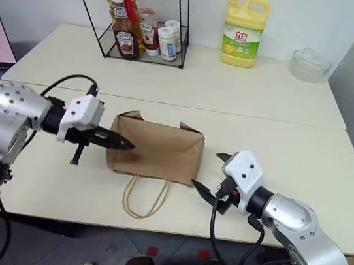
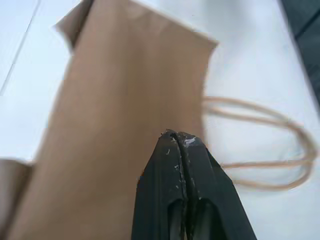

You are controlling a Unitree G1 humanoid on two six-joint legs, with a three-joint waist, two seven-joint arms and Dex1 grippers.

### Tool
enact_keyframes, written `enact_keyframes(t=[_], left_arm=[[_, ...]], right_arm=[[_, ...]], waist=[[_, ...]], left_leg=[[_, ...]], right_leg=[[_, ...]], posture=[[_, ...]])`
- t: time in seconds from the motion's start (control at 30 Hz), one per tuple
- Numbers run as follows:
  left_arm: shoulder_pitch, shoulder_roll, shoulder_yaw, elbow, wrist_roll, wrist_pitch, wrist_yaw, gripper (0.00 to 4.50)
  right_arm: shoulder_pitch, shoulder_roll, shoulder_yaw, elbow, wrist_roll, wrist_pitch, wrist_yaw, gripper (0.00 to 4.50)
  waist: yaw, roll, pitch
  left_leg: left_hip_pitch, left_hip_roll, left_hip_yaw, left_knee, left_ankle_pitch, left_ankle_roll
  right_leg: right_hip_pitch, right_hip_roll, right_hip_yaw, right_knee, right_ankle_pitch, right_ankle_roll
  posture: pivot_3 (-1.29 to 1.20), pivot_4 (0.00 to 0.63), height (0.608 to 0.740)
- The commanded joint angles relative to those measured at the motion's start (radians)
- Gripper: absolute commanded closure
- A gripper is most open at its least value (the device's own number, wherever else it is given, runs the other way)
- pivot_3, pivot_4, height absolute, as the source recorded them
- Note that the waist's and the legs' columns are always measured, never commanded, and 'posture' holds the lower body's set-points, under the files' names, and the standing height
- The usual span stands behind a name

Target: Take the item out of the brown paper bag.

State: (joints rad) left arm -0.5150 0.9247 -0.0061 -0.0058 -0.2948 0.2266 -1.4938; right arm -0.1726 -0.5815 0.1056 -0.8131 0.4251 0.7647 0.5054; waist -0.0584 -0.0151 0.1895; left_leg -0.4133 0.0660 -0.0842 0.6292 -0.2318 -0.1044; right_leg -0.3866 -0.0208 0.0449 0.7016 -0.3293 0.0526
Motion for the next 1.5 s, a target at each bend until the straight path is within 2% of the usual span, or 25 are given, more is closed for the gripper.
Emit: enact_keyframes(t=[0.03,0.13,0.23,0.33,0.5,1.0,1.23,1.4,1.5], left_arm=[[0.141,0.037,0.082,-0.118,-0.002,-0.062,0.053,4.47],[0.215,0.026,0.1,-0.095,0.053,-0.235,0.1,4.47],[0.228,0.018,0.097,-0.034,0.086,-0.385,0.126,4.47],[0.211,0.019,0.077,0.018,0.085,-0.486,0.111,3.87],[0.166,0.018,0.007,0.11,0.098,-0.671,0.038,2.36],[-0.002,-0.075,-0.222,0.303,0.177,-0.98,-0.037,2.36],[-0.036,-0.124,-0.279,0.36,0.232,-1.04,0.014,2.36],[-0.039,-0.137,-0.292,0.36,0.233,-1.019,0.034,2.36],[-0.031,-0.139,-0.293,0.336,0.209,-0.983,0.036,2.93]], right_arm=[[0.043,-0.022,0.016,-0.002,0.014,-0.1,0.091,0.0],[0.072,-0.048,0.034,0.017,0.005,-0.144,0.145,0.0],[0.077,-0.061,0.048,0.031,-0.001,-0.167,0.175,0.0],[0.076,-0.065,0.051,0.037,0.002,-0.167,0.189,0.0],[0.088,-0.098,0.07,0.036,-0.002,-0.16,0.225,0.0],[0.084,-0.131,0.091,0.025,0.004,-0.129,0.245,0.0],[0.061,-0.127,0.097,0.025,0.004,-0.112,0.244,0.0],[0.054,-0.125,0.101,0.025,0.003,-0.108,0.244,0.0],[0.053,-0.125,0.105,0.026,-0.001,-0.111,0.245,0.0]], waist=[[0.001,0.0,0.0],[0.009,0.0,0.0],[0.024,0.0,0.0],[0.028,0.0,0.0],[0.028,0.0,0.0],[0.027,-0.001,0.0],[0.027,-0.001,0.0],[0.027,-0.001,0.0],[0.027,-0.001,0.0]], left_leg=[[0.0,0.0,0.0,0.0,0.0,0.0],[0.001,0.0,0.0,0.0,0.0,0.0],[0.002,0.0,0.0,0.001,0.0,0.0],[0.005,0.0,0.001,0.001,0.0,0.0],[0.005,0.0,0.001,0.0,0.0,0.0],[0.007,0.0,0.001,0.0,0.0,0.0],[0.009,0.0,0.001,0.0,0.0,0.0],[0.012,0.0,0.001,0.0,0.0,0.001],[0.012,0.0,0.001,0.0,0.0,0.001]], right_leg=[[0.0,0.0,0.0,0.0,0.0,0.0],[0.001,0.0,0.0,0.0,0.0,0.0],[0.002,0.0,0.0,0.0,0.0,0.0],[0.004,0.0,0.0,0.0,0.0,0.0],[0.004,0.0,0.0,0.0,0.0,0.0],[0.007,0.0,0.0,-0.001,0.0,0.0],[0.009,0.0,0.0,-0.001,0.0,0.0],[0.013,0.0,0.0,-0.003,0.0,0.0],[0.013,0.0,0.0,-0.003,0.0,0.0]], posture=[[0.0,0.15,0.74],[0.0,0.15,0.74],[0.0,0.15,0.74],[0.0,0.15,0.74],[0.0,0.15,0.74],[0.0,0.15,0.74],[0.0,0.15,0.74],[0.0,0.15,0.74],[0.0,0.15,0.74]])
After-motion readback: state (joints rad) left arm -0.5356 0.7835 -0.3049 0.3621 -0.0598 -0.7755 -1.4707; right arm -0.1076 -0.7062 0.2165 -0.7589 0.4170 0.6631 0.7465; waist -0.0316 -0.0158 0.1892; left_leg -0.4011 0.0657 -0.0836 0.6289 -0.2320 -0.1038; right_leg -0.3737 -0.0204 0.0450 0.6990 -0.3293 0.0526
